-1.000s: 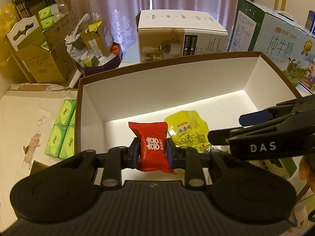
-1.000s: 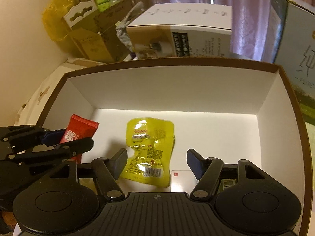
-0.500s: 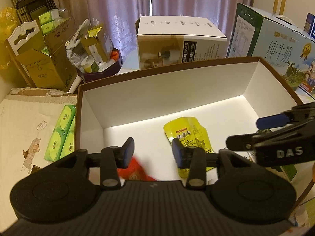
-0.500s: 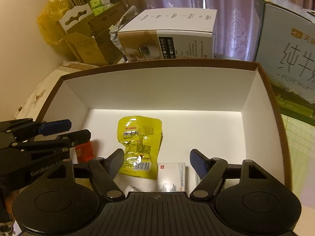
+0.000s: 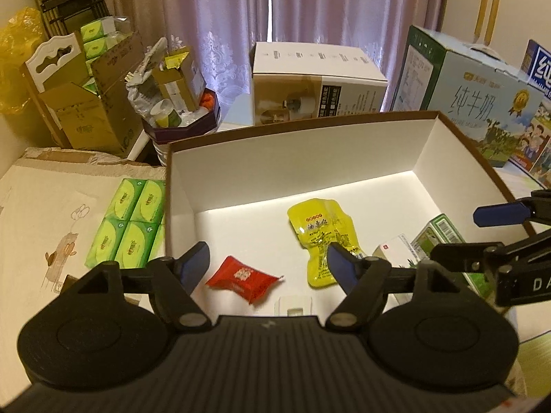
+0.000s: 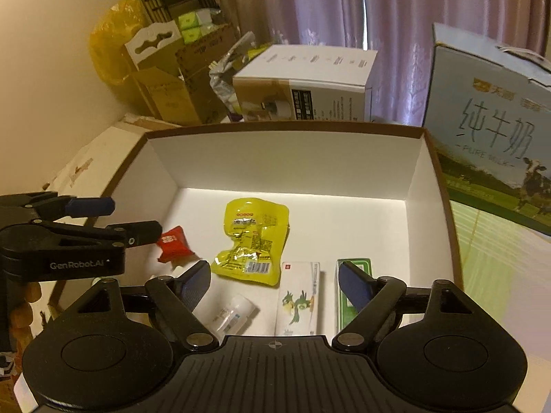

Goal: Organize objects
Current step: 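Withdraw both tools from the box back toward the table items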

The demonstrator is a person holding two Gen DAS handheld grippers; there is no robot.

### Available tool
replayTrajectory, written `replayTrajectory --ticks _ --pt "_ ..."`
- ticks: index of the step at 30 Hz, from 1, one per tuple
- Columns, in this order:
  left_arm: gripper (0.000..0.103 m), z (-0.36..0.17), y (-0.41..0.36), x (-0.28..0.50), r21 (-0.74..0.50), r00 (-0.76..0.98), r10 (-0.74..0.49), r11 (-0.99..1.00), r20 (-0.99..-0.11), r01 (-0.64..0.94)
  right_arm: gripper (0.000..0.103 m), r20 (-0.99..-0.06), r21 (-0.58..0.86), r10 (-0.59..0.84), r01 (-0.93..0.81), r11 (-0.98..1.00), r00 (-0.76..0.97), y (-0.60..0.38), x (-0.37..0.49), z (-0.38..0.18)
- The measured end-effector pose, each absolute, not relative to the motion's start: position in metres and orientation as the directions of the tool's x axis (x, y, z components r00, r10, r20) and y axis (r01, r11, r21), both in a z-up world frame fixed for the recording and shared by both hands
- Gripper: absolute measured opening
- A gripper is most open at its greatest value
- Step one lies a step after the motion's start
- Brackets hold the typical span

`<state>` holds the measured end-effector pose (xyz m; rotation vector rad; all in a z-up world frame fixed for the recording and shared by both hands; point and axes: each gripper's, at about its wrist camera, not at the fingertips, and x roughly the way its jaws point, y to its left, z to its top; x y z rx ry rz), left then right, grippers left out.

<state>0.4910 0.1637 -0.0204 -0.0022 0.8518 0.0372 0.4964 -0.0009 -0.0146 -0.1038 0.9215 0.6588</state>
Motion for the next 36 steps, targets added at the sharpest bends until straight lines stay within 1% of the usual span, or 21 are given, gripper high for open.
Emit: replayTrajectory --ticks 9,19,27,36 --pt "0.073 0.008 0.165 0.444 0.003 0.675 0.044 0.998 -0.737 -0.062 0.079 -0.725 0.238 0.522 -0.547 0.802 0.449 -0.025 0.461 0.008" --pt "0.076 0.034 0.152 0.396 -0.004 0.692 0.032 0.999 -0.721 -0.050 0.079 -0.684 0.280 0.547 -0.519 0.807 0.482 -0.053 0.419 0.031" --pt "0.077 0.043 0.138 0.361 -0.024 0.698 0.005 0.999 -0.716 -0.032 0.079 -0.664 0.295 0.554 -0.504 0.812 0.503 -0.074 0.385 0.043" --pt "0.077 0.039 0.118 0.322 -0.047 0.672 -0.030 0.999 -0.740 -0.007 0.079 -0.662 0.305 0.549 -0.486 0.819 0.511 -0.094 0.354 0.043"
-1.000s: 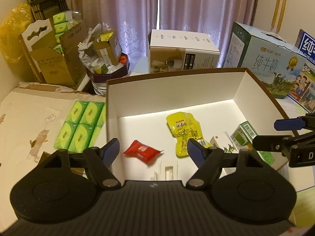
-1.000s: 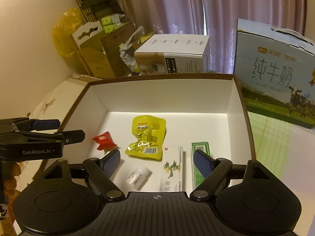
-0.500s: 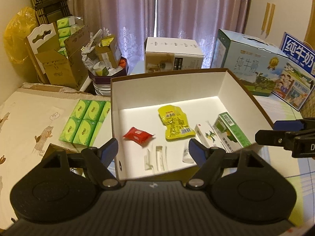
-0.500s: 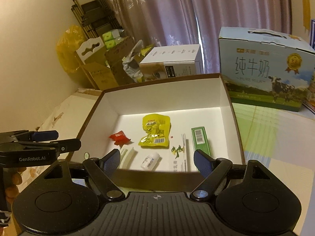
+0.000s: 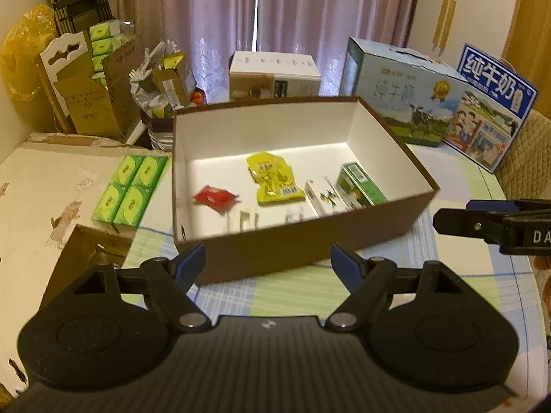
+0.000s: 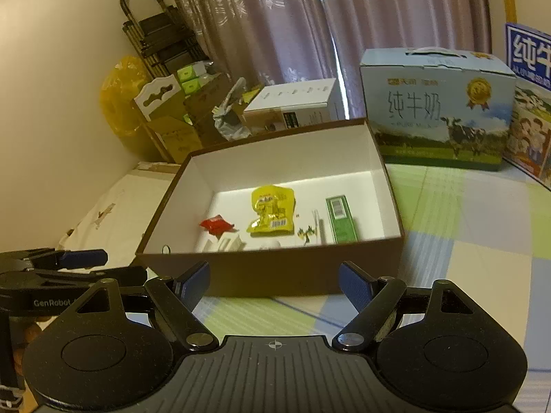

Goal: Organize objects
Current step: 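Withdraw both tools from the box back toward the table items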

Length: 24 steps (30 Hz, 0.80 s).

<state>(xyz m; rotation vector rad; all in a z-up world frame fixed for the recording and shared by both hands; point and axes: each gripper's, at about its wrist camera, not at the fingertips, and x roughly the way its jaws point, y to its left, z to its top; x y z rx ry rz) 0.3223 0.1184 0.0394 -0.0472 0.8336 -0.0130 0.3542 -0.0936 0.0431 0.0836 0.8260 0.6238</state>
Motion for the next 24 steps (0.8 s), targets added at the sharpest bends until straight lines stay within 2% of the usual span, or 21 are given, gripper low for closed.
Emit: replayTrajectory --ticks 24 --pt "0.077 0.007 0.089 0.269 -0.049 0.588 -0.050 0.999 -0.807 0.016 0.079 -0.691 0.343 0.543 -0.445 0.827 0.476 -0.131 0.293 0.015"
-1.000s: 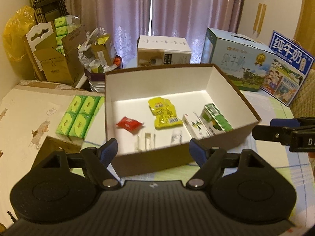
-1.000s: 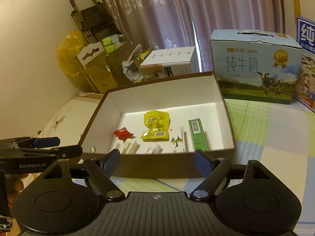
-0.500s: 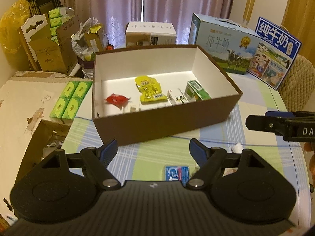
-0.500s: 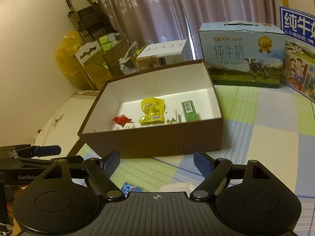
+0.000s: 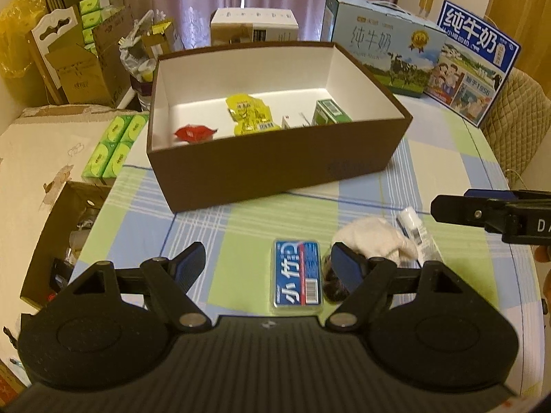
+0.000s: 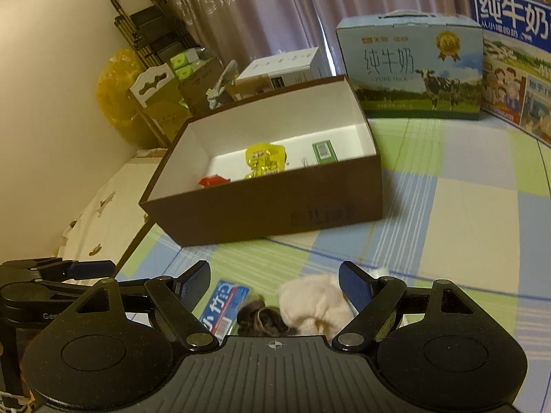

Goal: Organize objects
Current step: 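Withdraw both tools from the box back toward the table items, then lower the left tool onto the blue floss box and close it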

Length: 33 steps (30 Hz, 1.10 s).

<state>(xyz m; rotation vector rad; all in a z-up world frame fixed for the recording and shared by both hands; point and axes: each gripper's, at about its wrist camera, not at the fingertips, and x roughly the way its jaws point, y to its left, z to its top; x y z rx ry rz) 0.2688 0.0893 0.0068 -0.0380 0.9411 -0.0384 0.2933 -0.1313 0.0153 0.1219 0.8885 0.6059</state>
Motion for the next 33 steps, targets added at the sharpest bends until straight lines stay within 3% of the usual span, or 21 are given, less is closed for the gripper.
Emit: replayTrajectory --ticks 33 --pt "0.077 -0.040 0.059 0.259 -0.036 0.489 -0.056 0.998 -0.871 0.052 0.079 -0.783 0.328 0.470 -0.370 0.869 0.408 -0.163 0.262 -0.031"
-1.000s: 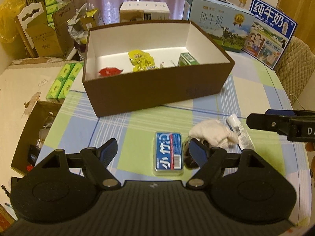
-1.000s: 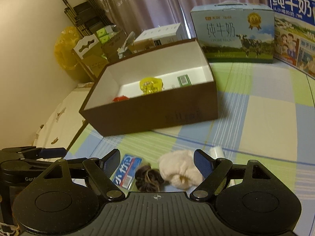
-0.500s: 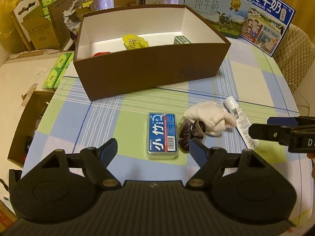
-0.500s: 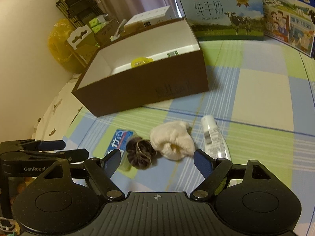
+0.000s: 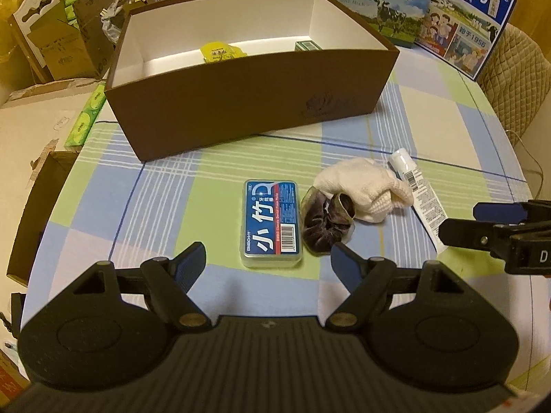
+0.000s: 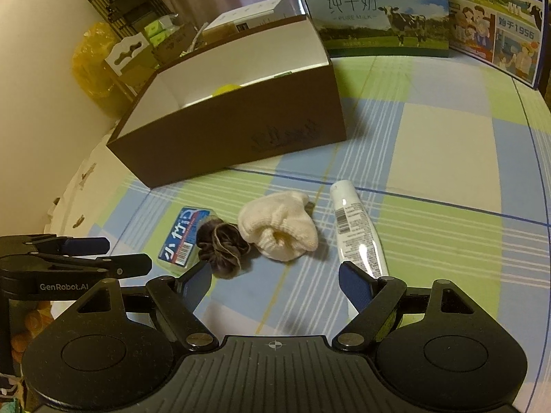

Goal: Organize objects
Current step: 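Lower the left tool onto the blue floss box and close it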

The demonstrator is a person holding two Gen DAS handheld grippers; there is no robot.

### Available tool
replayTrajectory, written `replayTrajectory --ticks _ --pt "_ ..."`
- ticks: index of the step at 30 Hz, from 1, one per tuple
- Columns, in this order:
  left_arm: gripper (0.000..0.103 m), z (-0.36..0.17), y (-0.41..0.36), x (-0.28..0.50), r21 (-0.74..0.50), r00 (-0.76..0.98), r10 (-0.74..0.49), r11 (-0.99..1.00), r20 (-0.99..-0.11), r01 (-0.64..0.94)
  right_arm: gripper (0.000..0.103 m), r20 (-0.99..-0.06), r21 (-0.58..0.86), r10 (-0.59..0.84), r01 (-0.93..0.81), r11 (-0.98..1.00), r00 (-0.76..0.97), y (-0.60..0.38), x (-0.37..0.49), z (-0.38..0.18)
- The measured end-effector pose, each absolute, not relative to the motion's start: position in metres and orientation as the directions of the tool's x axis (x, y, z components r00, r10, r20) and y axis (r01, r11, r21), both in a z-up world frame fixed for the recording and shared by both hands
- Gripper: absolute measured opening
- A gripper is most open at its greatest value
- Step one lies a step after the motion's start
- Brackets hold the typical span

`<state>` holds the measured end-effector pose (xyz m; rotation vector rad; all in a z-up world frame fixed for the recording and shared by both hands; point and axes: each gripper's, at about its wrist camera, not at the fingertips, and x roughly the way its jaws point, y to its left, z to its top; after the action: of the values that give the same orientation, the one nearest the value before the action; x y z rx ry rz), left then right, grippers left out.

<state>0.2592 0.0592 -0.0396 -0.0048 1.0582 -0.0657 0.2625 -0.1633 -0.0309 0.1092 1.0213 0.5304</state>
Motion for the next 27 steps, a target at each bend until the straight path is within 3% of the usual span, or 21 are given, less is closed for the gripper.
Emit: replayTrajectory --ticks 27 --pt "0.071 -0.096 0.057 0.300 -0.001 0.436 -0.044 0.995 -0.899 0.097 0.079 -0.812 0.264 0.391 -0.325 0.908 0.433 -0.172 0.274 -0.044"
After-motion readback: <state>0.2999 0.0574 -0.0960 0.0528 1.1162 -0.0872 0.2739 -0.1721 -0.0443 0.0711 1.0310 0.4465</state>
